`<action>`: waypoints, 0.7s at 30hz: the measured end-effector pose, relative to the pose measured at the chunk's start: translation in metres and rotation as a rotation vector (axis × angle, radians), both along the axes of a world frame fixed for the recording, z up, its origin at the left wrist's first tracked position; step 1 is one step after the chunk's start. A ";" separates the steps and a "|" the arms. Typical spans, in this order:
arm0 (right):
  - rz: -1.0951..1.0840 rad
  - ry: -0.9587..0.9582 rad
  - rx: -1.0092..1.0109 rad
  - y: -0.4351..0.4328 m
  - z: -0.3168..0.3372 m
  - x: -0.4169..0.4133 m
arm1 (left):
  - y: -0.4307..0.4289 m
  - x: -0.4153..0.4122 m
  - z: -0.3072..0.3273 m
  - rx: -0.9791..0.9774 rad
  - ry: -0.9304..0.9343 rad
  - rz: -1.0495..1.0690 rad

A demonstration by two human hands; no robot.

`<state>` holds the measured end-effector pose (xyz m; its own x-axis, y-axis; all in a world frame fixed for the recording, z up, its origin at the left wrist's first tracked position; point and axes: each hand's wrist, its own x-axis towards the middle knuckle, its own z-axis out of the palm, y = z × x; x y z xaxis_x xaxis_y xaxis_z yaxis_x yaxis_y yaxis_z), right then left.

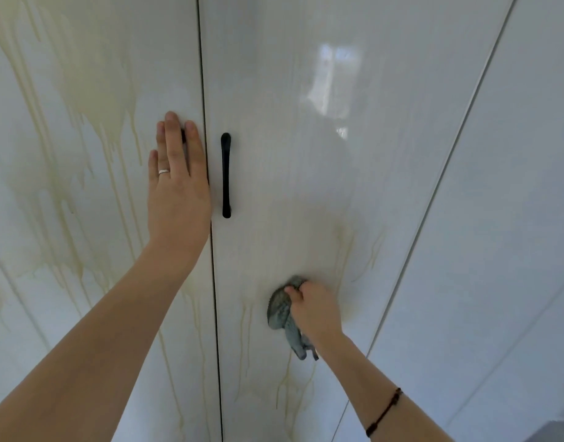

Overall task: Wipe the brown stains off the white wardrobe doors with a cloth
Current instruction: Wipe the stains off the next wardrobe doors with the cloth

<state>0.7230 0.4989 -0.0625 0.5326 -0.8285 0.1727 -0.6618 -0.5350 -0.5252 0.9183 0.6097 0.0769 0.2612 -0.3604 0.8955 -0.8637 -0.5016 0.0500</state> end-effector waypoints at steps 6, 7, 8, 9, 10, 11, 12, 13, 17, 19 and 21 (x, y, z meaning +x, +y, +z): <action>-0.136 -0.611 -0.390 -0.055 0.152 -0.035 | -0.006 -0.003 -0.002 -0.031 0.048 0.009; -0.124 -0.626 -0.388 -0.058 0.155 -0.036 | -0.008 -0.004 -0.002 -0.034 0.056 0.018; -0.150 -0.590 -0.412 -0.058 0.147 -0.035 | -0.010 -0.004 -0.003 -0.034 0.060 0.025; -0.197 -0.514 -0.451 -0.058 0.129 -0.032 | -0.011 -0.004 -0.003 -0.036 0.062 0.033; -0.234 -0.411 -0.470 -0.057 0.102 -0.030 | -0.011 -0.005 -0.003 -0.040 0.064 0.039; -0.250 -0.290 -0.444 -0.052 0.073 -0.029 | -0.011 -0.006 -0.003 -0.045 0.068 0.041; -0.244 -0.167 -0.370 -0.045 0.044 -0.031 | -0.010 -0.006 -0.003 -0.047 0.070 0.038; -0.230 -0.062 -0.291 -0.037 0.020 -0.034 | -0.008 -0.007 -0.003 -0.044 0.065 0.035; -0.243 -0.045 -0.210 -0.031 0.010 -0.048 | -0.002 -0.009 0.000 -0.025 0.065 0.018; -0.279 -0.281 -0.334 -0.046 0.053 -0.052 | -0.002 -0.009 0.001 -0.021 0.060 0.016; -0.276 -0.437 -0.441 -0.061 0.110 -0.055 | -0.004 -0.009 0.002 -0.021 0.073 0.017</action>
